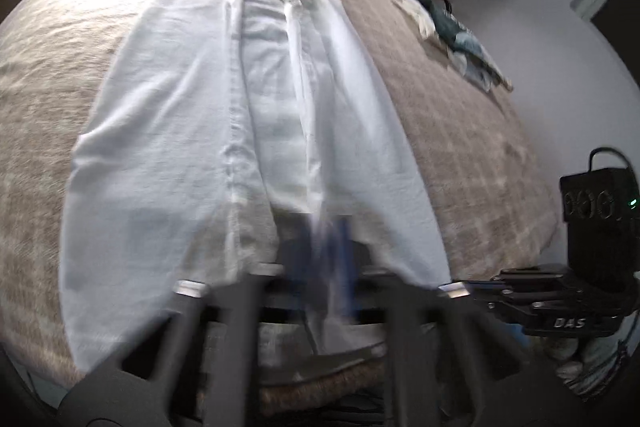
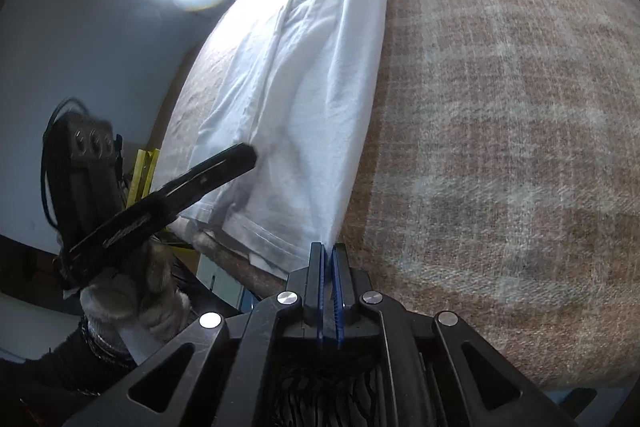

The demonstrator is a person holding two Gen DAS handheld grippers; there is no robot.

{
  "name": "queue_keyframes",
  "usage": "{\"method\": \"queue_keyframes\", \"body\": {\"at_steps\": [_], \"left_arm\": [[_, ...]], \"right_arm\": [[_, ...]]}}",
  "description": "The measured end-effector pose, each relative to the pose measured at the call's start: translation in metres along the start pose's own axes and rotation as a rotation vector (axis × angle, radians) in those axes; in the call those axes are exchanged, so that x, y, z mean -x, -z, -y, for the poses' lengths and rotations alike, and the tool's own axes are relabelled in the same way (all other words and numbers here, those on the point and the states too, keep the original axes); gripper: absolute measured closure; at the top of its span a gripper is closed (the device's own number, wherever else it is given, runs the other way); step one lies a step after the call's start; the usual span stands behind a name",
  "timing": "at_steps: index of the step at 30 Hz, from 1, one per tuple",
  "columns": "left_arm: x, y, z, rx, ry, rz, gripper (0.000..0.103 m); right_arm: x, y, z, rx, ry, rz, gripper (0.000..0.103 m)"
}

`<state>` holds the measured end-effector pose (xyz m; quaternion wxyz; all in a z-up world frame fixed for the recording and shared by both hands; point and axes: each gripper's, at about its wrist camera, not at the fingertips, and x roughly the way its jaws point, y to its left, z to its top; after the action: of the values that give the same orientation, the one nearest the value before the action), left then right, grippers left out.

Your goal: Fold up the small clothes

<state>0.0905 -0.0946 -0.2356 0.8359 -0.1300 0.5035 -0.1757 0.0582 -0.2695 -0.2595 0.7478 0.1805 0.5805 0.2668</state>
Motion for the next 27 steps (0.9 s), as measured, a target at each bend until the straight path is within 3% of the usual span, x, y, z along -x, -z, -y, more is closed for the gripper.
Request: {"method": "queue_keyframes", "body": {"at_steps": [4, 7, 10, 12, 13, 15, 16, 17, 21, 25, 27], "left_arm": [[0.016, 0.005, -0.005, 0.066, 0.030, 0.036, 0.103], [0.012, 0.013, -0.006, 0.033, -0.014, 0.036, 0.103], [0.014, 0.017, -0.008, 0.041, 0.019, 0.046, 0.103], [0.026, 0.015, -0.006, 0.046, 0.025, 0.052, 0.096], [0.032, 0.015, -0.006, 0.039, 0.025, 0.056, 0.091], [0.053, 0.016, -0.009, 0.028, -0.019, 0.093, 0.066], [0.063, 0.018, -0.014, 0.029, -0.038, 0.114, 0.060], [0.073, 0.021, -0.020, 0.034, -0.062, 0.131, 0.053], [0.091, 0.030, -0.059, 0.104, -0.144, 0.108, 0.052], [0.081, 0.042, -0.097, 0.241, -0.130, 0.020, 0.053], [0.081, 0.045, -0.107, 0.287, -0.085, 0.029, 0.053]], "right_arm": [[0.002, 0.004, 0.003, -0.020, -0.016, 0.008, 0.101], [0.010, 0.003, 0.003, -0.009, -0.023, 0.025, 0.102], [0.009, 0.001, 0.006, -0.001, 0.008, 0.006, 0.102], [0.010, 0.001, 0.010, -0.011, 0.006, 0.006, 0.102], [0.012, 0.002, 0.012, -0.017, -0.007, 0.010, 0.098], [0.017, 0.003, 0.017, -0.030, -0.024, 0.020, 0.087], [0.020, 0.005, 0.018, -0.038, -0.037, 0.026, 0.069], [0.023, 0.006, 0.019, -0.043, -0.046, 0.038, 0.057], [0.032, 0.009, 0.027, -0.059, -0.108, 0.058, 0.056], [0.024, 0.008, 0.031, -0.068, -0.124, 0.032, 0.059], [0.024, 0.006, 0.032, -0.074, -0.144, 0.030, 0.062]]}}
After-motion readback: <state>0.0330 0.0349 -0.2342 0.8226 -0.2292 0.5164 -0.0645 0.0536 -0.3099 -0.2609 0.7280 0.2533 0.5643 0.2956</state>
